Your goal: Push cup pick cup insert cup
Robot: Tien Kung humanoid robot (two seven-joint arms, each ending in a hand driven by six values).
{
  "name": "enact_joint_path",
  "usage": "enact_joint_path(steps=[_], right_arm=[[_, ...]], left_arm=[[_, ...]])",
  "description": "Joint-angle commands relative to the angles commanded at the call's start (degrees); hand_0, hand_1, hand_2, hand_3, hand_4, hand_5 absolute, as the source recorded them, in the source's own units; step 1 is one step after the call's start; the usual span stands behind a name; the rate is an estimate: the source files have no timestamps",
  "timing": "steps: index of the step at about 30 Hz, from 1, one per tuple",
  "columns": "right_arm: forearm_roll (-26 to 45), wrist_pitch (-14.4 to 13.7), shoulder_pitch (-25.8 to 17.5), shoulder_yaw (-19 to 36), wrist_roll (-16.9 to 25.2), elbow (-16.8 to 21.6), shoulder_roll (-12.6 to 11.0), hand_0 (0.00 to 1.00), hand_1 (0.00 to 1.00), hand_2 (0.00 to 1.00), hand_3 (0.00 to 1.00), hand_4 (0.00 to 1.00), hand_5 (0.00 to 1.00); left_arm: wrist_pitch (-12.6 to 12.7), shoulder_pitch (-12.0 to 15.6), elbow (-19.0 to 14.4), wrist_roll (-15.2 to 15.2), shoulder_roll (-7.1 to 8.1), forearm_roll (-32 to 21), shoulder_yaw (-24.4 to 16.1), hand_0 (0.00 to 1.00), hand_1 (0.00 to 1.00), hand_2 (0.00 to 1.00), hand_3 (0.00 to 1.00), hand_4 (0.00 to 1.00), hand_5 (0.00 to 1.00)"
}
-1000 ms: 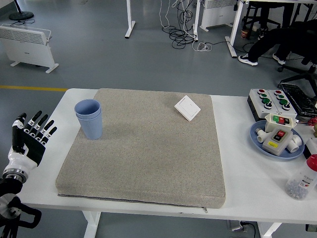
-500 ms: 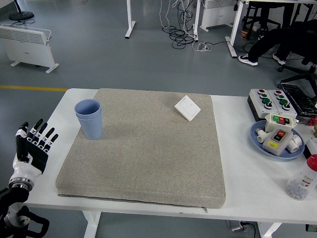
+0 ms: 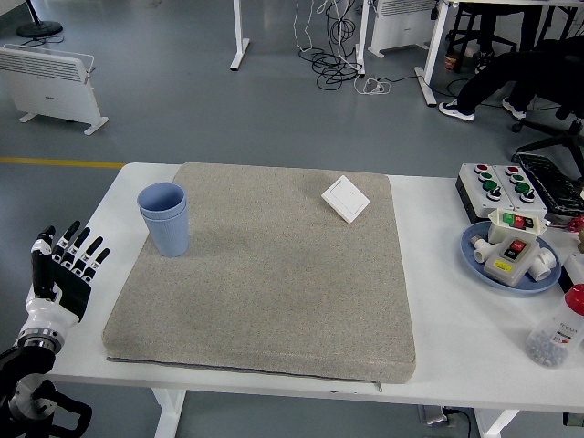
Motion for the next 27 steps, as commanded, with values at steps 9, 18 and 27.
enact_joint_path(steps=[9, 18, 27], right_arm=[[0.03, -0.01, -0.02, -0.09, 0.01, 0.00, 0.05, 0.774, 0.683, 0.680, 0.567, 0.129, 0.474], [-0.27, -0.01, -0.21, -0.14, -0.09, 0.00, 0.07, 0.774, 0.683, 0.679, 0.567, 0.129, 0.477], [-0.60, -0.06, -0.52, -0.13, -0.26, 0.00, 0.12, 0.774, 0.683, 0.679, 0.567, 0.130, 0.476]], left_arm=[[0.04, 0.30, 0.05, -0.03, 0.00, 0.21, 0.24, 0.882, 0.896, 0.964, 0.906, 0.565, 0.998], [-0.01, 0.64, 0.09, 0.00, 0.00, 0.52, 0.44, 0.882, 0.897, 0.964, 0.906, 0.564, 0.998], [-0.01, 0.93, 0.10, 0.10, 0.00, 0.34, 0.54, 0.881, 0.897, 0.964, 0.906, 0.562, 0.998]])
